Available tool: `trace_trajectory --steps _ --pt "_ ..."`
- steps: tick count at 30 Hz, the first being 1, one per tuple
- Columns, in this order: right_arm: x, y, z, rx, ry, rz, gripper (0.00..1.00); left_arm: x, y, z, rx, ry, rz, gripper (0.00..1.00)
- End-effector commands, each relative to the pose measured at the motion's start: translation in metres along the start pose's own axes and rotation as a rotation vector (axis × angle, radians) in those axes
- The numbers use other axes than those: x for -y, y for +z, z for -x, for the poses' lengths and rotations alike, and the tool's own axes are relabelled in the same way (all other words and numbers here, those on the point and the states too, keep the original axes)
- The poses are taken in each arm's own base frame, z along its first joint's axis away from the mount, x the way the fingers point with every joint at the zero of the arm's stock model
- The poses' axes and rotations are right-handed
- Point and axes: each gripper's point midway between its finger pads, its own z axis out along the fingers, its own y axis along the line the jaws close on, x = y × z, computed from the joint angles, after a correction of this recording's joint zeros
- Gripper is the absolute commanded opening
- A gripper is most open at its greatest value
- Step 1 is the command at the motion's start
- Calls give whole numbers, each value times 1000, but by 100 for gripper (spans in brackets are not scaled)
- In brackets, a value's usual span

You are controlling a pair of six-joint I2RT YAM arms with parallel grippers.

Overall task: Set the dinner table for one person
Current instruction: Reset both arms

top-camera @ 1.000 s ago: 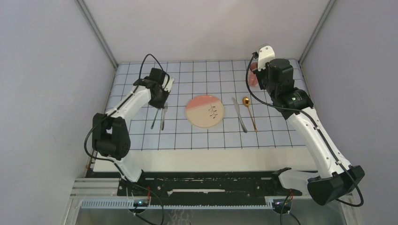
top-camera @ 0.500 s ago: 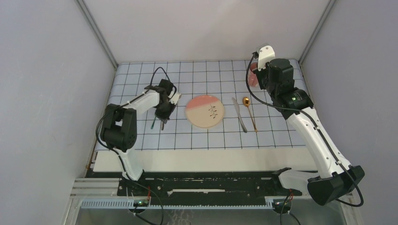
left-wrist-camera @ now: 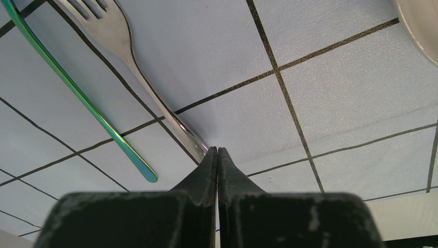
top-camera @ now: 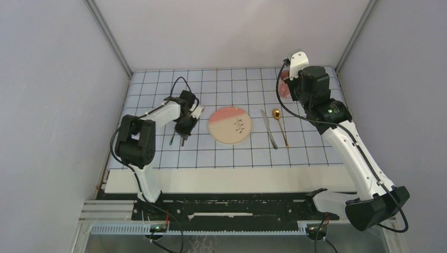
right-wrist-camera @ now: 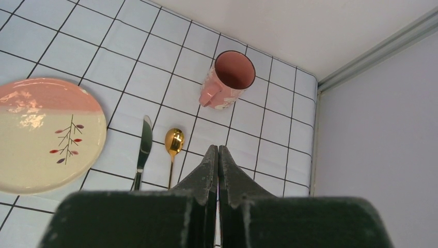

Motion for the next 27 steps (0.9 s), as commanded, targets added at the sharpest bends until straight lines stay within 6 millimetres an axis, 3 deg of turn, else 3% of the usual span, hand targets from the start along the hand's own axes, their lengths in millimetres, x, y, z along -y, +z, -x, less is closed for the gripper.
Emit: trace_trajectory --steps 1,21,25,27 --pt "4 -12 17 63 24 -1 0 -2 -1 9 21 -6 17 0" --pt "4 -12 14 57 17 -6 0 -13 1 11 20 -17 49 0" --pt "4 -11 14 56 21 -12 0 -12 -7 15 38 -21 37 0" --pt "7 -12 15 57 30 -23 0 -11 -21 23 80 -20 21 1"
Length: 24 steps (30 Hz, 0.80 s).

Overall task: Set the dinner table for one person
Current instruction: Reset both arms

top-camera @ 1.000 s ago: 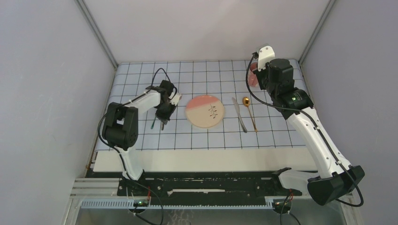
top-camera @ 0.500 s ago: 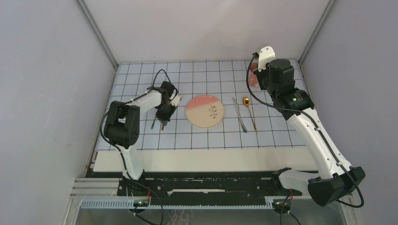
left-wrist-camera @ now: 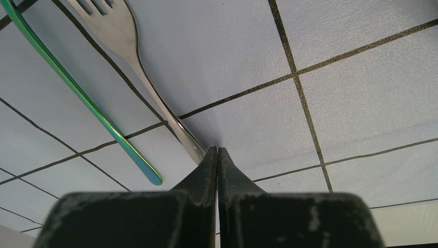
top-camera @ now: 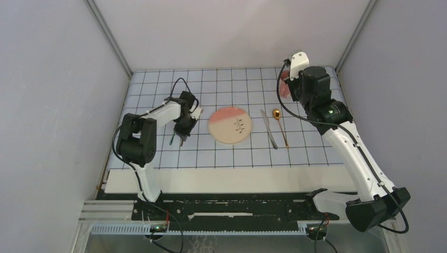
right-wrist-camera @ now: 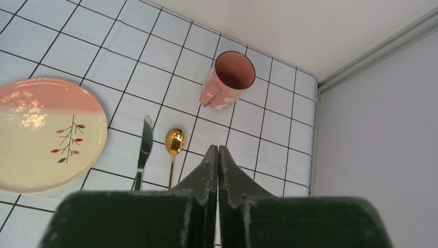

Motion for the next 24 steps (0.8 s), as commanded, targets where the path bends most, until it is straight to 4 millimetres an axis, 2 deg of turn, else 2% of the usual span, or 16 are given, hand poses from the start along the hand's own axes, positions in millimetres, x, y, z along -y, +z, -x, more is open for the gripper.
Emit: trace_trajectory --steps 1,3,6,7,8,9,11,15,17,19,21,24 --pt "11 -9 13 50 38 -45 0 -6 -40 31 143 -16 -5 2" --pt "24 -10 12 48 74 -99 0 -13 -64 44 233 -23 12 8" --pt "58 -13 5 42 181 -217 0 -38 -109 64 408 -66 99 21" --pt "68 -15 1 36 227 -252 0 -48 -123 68 466 -90 130 29" --pt "76 -16 -5 25 269 -283 0 -57 -136 70 515 -115 162 46" --pt "81 -17 -10 16 302 -297 0 -65 -146 70 554 -137 186 52" --pt "85 -16 -21 1 345 -305 0 -77 -165 68 624 -180 216 70" --pt "75 -7 -41 -43 363 -276 1 -95 -187 52 704 -220 310 74" --pt "67 -1 -53 -76 374 -240 3 -99 -189 43 725 -238 335 75" --pt "56 6 -66 -113 390 -175 8 -103 -188 32 742 -267 344 82" --pt "43 10 -75 -142 419 -106 11 -107 -189 21 759 -311 349 83" --pt "19 15 -90 -175 448 35 23 -120 -196 3 808 -385 385 88"
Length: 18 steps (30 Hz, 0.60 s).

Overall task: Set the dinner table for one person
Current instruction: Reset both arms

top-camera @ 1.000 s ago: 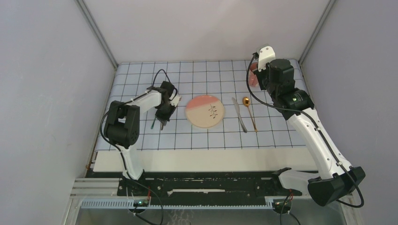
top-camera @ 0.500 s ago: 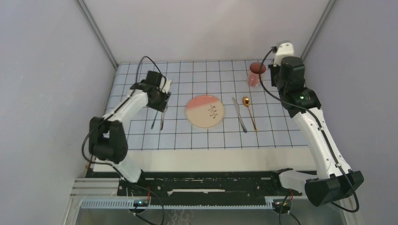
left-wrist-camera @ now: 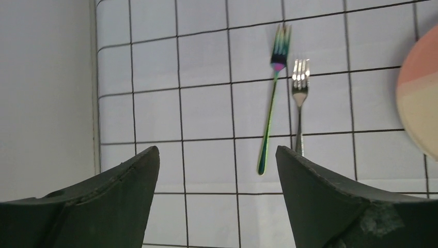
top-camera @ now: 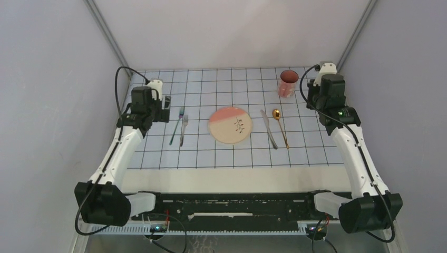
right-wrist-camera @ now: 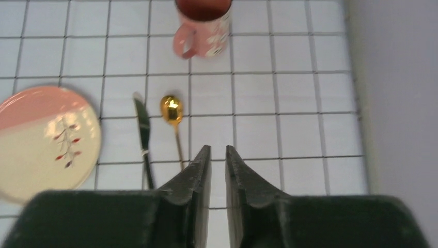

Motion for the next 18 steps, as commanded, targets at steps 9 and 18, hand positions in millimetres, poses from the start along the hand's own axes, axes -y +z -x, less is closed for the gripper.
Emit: trace_trajectory --steps 9,18 --pt "-71 17 -40 -187 72 465 48 -68 -41 -18 161 -208 204 100" --pt "-97 -20 -48 -319 45 691 49 -54 -49 -55 164 -184 138 100"
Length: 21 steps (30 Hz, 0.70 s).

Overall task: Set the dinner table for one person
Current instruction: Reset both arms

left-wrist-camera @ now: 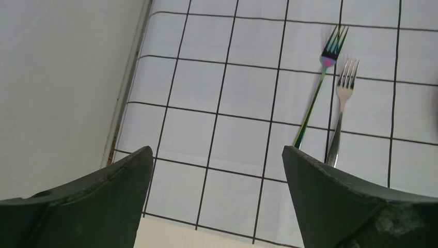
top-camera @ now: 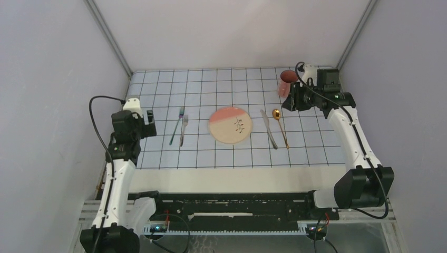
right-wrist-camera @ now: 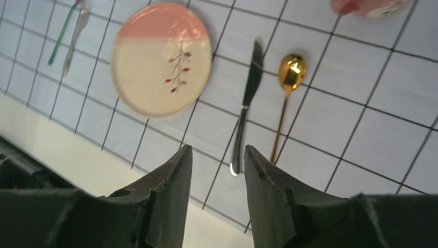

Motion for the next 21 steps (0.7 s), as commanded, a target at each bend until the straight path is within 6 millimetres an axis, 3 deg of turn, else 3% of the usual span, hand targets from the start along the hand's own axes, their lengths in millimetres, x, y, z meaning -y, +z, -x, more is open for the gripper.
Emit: trace_trajectory --steps 1,7,10,13,21 --pt "-28 -18 -22 -71 -1 135 49 8 -8 -5 37 -4 -73 100" --pt "-15 -35 -41 -31 7 10 49 20 -14 -15 10 -9 -149 100" --pt "-28 -39 -57 -14 7 67 50 24 -10 -22 -31 -12 -171 100" --pt "-32 -41 -66 7 -11 87 57 25 -7 -23 -36 -10 -175 100" --pt "-50 -36 -72 -24 -35 123 60 30 -7 -23 -47 -14 -202 100"
